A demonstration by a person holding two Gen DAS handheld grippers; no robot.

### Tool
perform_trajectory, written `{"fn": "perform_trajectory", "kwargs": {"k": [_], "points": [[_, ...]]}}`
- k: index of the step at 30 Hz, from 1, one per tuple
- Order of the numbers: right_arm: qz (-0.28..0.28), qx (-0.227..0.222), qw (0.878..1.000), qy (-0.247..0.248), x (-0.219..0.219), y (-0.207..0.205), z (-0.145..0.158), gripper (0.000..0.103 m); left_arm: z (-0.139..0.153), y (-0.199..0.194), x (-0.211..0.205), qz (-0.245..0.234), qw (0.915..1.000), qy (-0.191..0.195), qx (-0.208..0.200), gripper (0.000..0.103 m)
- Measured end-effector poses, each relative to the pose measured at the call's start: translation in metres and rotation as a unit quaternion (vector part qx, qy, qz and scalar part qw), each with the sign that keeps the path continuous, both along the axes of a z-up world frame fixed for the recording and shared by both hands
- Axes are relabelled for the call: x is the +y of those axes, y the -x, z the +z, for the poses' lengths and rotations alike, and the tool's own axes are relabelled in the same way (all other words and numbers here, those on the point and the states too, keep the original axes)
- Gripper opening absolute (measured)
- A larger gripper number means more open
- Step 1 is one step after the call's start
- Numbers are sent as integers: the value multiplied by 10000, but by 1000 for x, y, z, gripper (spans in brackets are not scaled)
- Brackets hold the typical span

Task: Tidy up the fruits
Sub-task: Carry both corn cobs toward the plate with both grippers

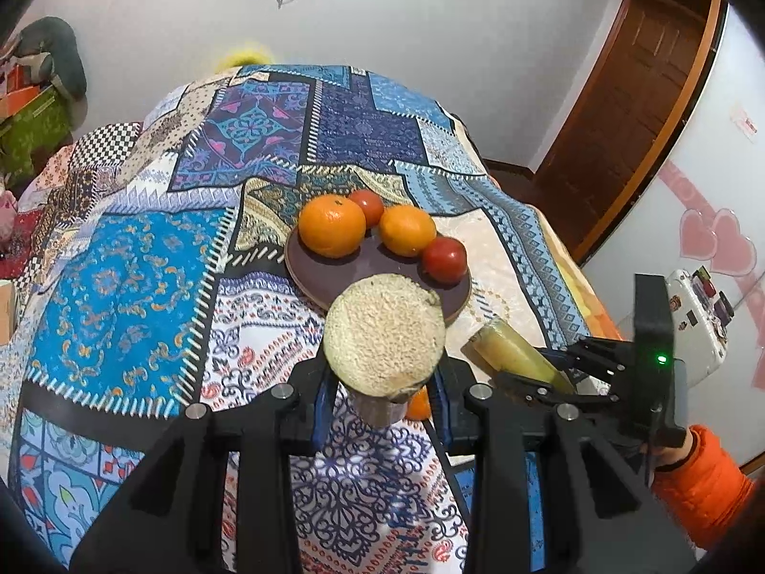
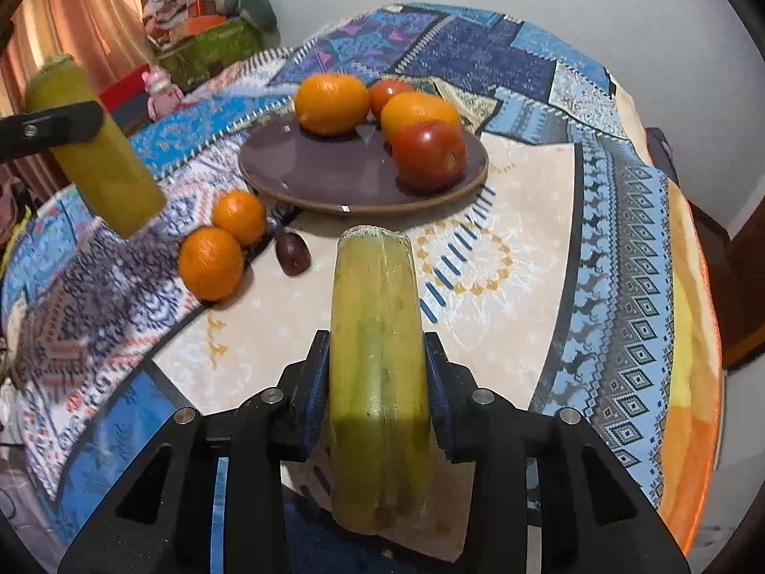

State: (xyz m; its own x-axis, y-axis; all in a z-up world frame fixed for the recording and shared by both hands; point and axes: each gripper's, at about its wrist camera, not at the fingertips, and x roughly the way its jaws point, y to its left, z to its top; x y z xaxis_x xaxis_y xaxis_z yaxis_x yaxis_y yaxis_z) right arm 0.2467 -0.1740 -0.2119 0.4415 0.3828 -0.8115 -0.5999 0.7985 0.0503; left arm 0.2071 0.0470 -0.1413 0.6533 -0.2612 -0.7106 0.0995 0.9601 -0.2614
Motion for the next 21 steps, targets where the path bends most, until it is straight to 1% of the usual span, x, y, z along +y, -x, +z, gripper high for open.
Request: {"fn": "perform_trajectory", "kwargs": {"k": [7,11,14,18,21], "points": [[82,-359,9989,-293,18,-12,27,34,8,-23,0,23,9999,16,-120,33],[70,-420,9984,-367,31,-25,30,34,3,-46,-4,-4,10000,65,-48,33],[77,-420,9985,-357,41,-37,27,34,-4,-64,-7,-36,9999,63,78,33],[81,-384,9986,-356,53,-51,24,34,-13,-83,-15,-5,9997,-245,68,33],[75,-294,9988,-381,59,-60,23,34,-19,-98,-16,-2,9995,-298,105,33]]}}
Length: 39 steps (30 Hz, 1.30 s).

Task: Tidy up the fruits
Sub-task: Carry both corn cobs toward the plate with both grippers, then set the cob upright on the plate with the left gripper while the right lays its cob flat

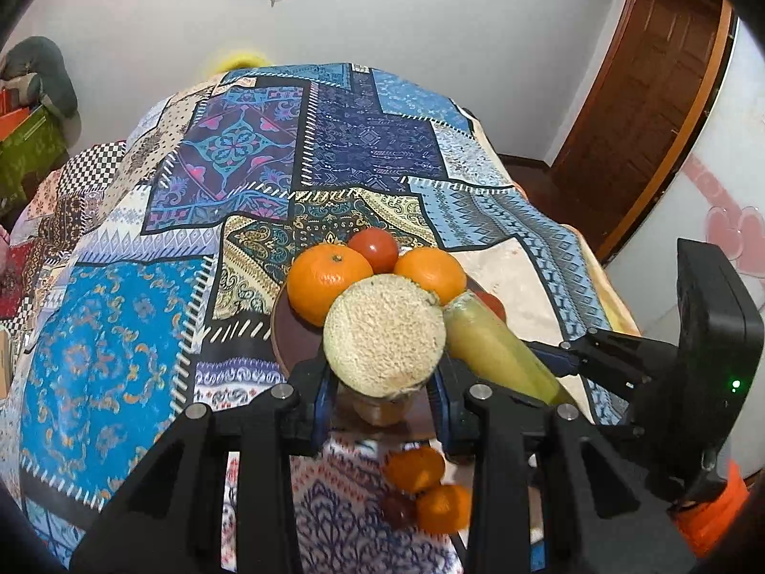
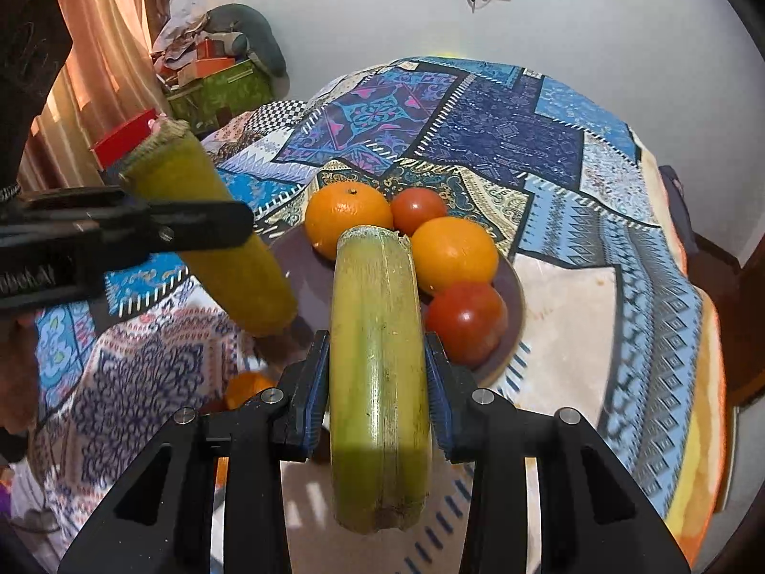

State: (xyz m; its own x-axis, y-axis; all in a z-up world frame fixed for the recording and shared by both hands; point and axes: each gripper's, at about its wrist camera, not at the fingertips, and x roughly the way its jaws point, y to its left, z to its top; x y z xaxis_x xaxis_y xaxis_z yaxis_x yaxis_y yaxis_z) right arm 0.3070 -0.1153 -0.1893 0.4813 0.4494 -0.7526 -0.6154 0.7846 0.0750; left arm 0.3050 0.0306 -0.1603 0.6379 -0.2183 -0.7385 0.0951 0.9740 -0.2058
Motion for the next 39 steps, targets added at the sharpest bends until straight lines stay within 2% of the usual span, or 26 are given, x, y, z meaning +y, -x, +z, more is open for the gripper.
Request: {"fn": "perform_trajectory", "kwargs": {"k": [10,21,27,39], "points": [[-65,267,9996,9,16,-23,-9,34,-13,-33,0,86,9997,-209,31,33],[16,345,9994,92,30,-25,-16,34,-26,-47,-6,89,9992,-386,88,33],[-49,376,9993,-22,25,-29,-12,36,-10,-44,-9,-16,9990,-411,-165,33],[-120,4,9997,-214,0,-6,19,38,20,-12,-10,-46,9985,-392,-388,36]]}}
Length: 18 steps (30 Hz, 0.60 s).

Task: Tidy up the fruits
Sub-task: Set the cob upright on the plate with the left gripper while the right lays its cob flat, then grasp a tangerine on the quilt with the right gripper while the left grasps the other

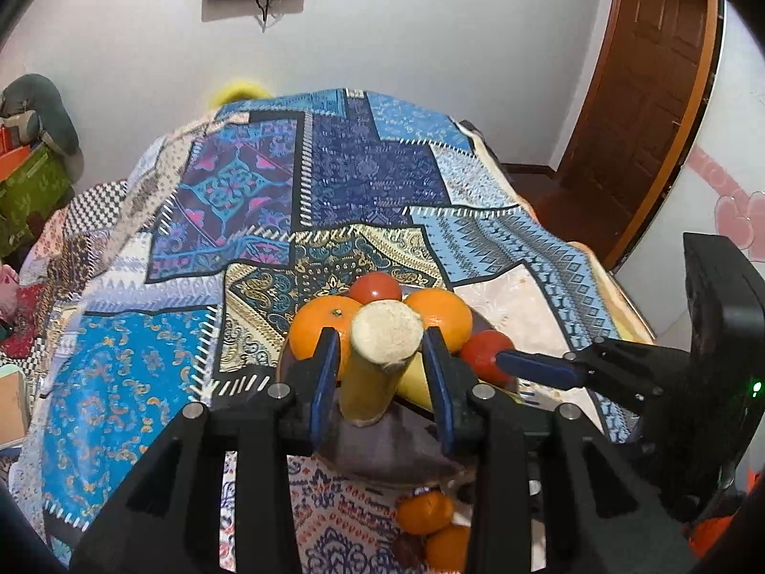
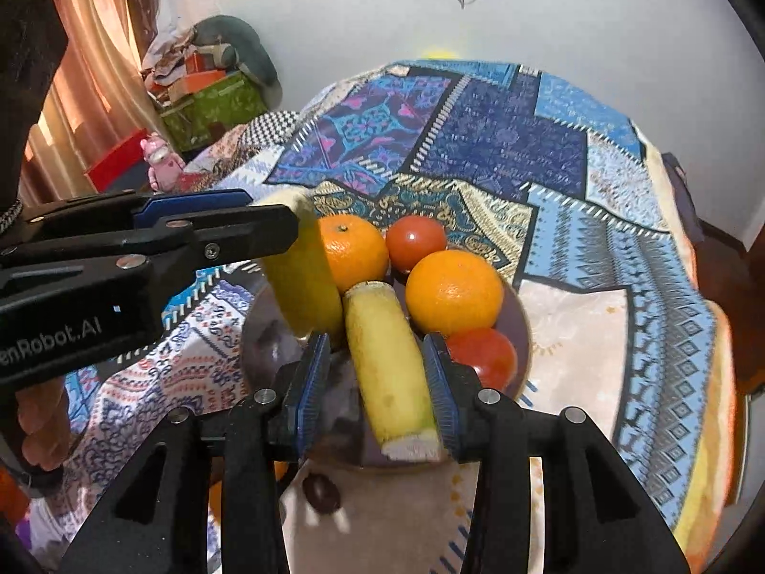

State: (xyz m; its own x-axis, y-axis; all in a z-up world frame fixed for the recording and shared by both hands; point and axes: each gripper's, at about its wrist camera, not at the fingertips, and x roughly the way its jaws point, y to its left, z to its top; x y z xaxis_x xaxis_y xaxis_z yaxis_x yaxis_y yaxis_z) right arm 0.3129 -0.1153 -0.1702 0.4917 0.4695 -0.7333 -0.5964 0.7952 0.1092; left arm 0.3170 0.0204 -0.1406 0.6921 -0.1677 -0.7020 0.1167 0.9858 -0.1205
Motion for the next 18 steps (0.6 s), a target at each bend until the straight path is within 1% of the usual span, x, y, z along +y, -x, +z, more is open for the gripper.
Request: {"fn": "perform_trajectory", "kwargs": {"k": [3,4,8,9,11,14,18], "points": [[5,-90,9999,-50,-8,10,9,40,11,15,1,-24,10000,3,-82,37],[9,-129,9999,-58,-11,15,12,43,15,21,3,-27,10000,33,-86,37],[14,-186,9998,-102,-20,32,18,46,20,41,10,-10,10000,88,-16,39],[7,-187,9998,-122,-23,36,18,47,19,47,12,-4,9999,101,14,41],[-13,-165,9997,-164,-27,44,18,50,17,59,16,10,9999,127,93,44],[-27,-110,9997,-195,-31,59,14,52,9,76,20,6,9997,125,228,46],[-35,85,9995,-289,-30,72,5,52,-5,98,25,-2,9989,151,451,49]]}}
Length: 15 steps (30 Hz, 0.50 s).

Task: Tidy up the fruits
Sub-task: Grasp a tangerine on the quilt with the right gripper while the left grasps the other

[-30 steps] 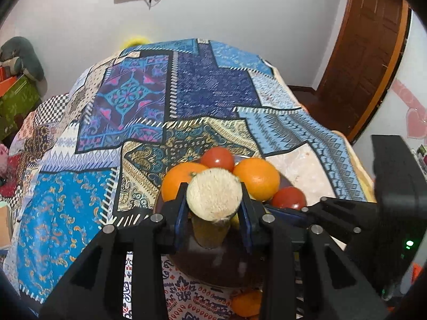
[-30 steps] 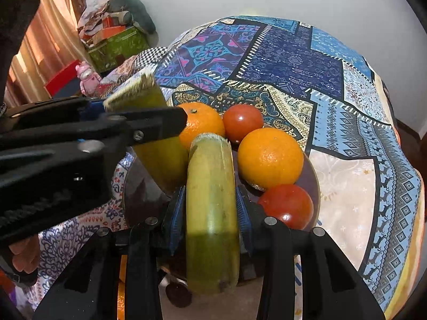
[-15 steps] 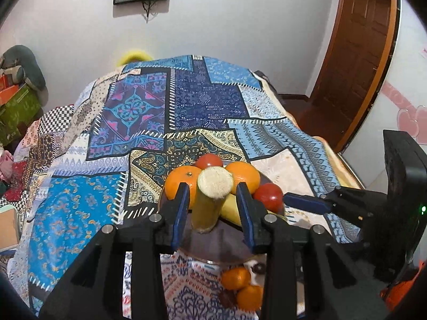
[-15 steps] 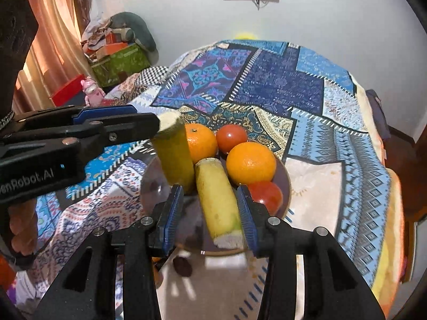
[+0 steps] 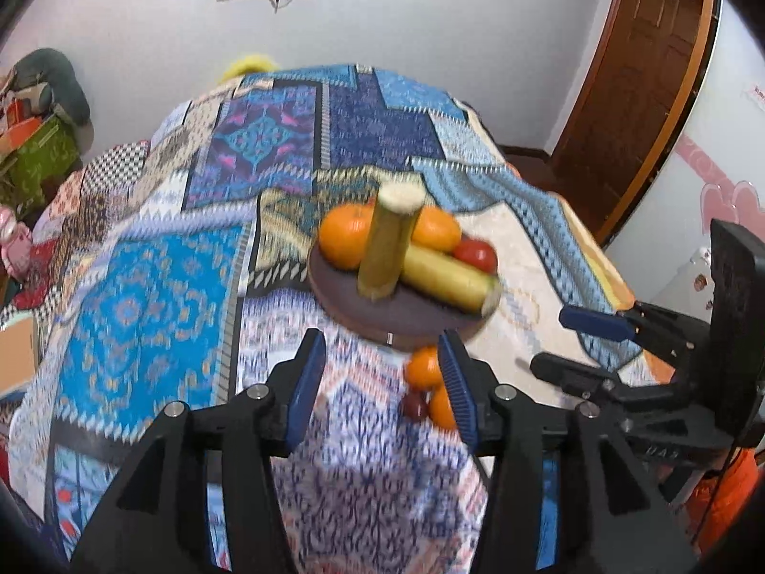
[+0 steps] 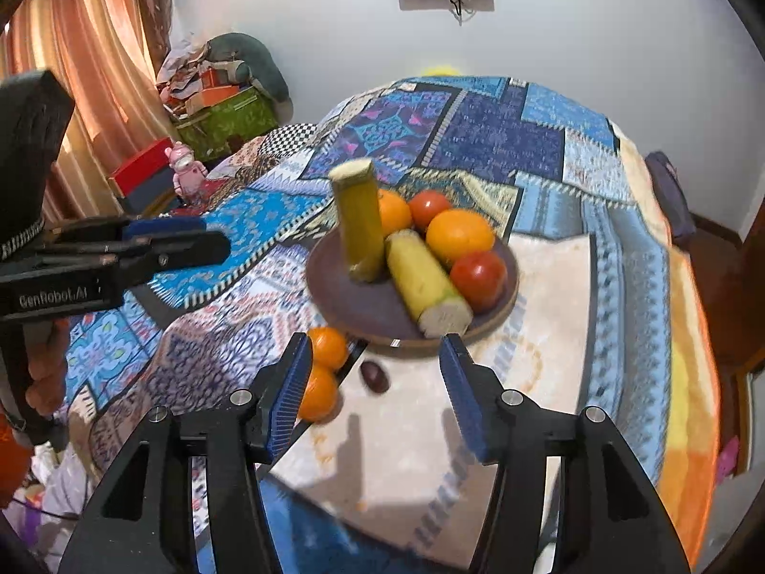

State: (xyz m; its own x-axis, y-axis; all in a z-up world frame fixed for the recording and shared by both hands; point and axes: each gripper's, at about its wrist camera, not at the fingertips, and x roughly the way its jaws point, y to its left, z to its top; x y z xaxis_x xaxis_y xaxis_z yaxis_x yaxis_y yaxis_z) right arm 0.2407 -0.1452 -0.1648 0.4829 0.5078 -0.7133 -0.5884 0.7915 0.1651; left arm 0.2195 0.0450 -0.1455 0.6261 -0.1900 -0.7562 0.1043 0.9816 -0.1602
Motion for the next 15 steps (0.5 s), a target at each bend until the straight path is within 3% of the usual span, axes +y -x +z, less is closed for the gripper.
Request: {"fn": "perform_trajectory", "kwargs": {"k": [10,15], "points": [[157,498,9986,15,25,8,-38,52,-44,31,10,-67,9983,-2,585,50],[239,617,9977,148,38,2,-49,51,-54,32,11,-97,9978,58,647,50]]}}
